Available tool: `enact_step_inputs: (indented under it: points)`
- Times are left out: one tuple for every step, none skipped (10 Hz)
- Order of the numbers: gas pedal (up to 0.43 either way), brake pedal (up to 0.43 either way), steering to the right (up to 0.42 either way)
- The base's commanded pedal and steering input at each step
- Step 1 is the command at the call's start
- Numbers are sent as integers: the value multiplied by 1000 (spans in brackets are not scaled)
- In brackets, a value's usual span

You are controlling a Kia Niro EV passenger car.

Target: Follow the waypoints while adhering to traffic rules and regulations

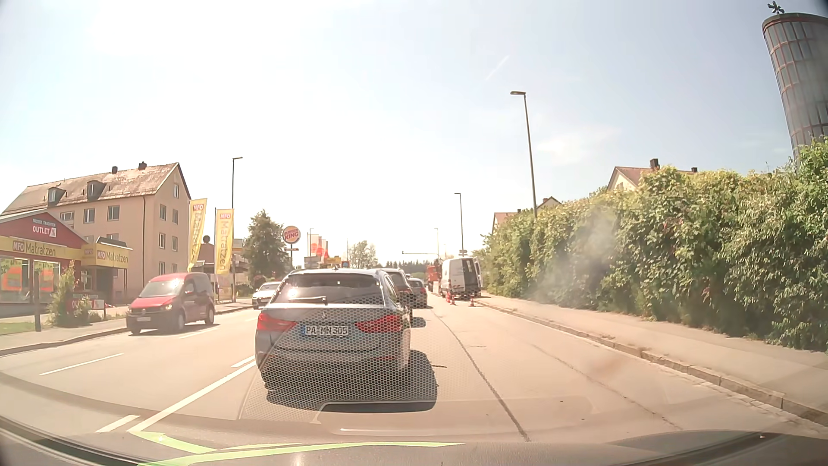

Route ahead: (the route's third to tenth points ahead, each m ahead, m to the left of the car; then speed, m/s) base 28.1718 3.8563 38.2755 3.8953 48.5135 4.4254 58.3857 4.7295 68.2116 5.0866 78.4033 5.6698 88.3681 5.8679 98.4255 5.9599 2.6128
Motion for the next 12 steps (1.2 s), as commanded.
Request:
enact_step_inputs:
  points:
    - [0,0,0]
    - [0,0,0]
    - [0,0,0]
    - [0,0,0]
    - [0,0,0]
    - [0,0,0]
    - [0,0,0]
    - [0,0,0]
    - [0,0,0]
    - [0,0,0]
    - [0,0,0]
    - [0,0,0]
